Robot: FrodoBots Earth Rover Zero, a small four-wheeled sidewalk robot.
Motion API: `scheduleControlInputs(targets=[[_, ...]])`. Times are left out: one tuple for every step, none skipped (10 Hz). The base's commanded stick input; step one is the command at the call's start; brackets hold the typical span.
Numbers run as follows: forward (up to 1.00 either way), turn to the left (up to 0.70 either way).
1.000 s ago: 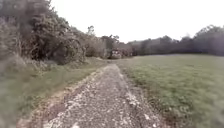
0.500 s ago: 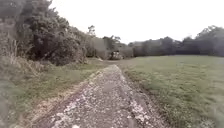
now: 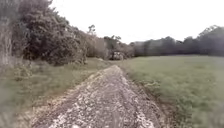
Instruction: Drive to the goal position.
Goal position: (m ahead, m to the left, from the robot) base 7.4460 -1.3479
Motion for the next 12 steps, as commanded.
scheduleControlInputs(targets=[[0.70, 0.00], [0.70, -0.01], [0.70, -0.34], [0.70, -0.30], [0.70, 0.00], [0.70, 0.00], [0.70, 0.00], [0.70, 0.00], [0.70, 0.00], [0.70, 0.00], [0.70, 0.00], [0.70, 0.00]])
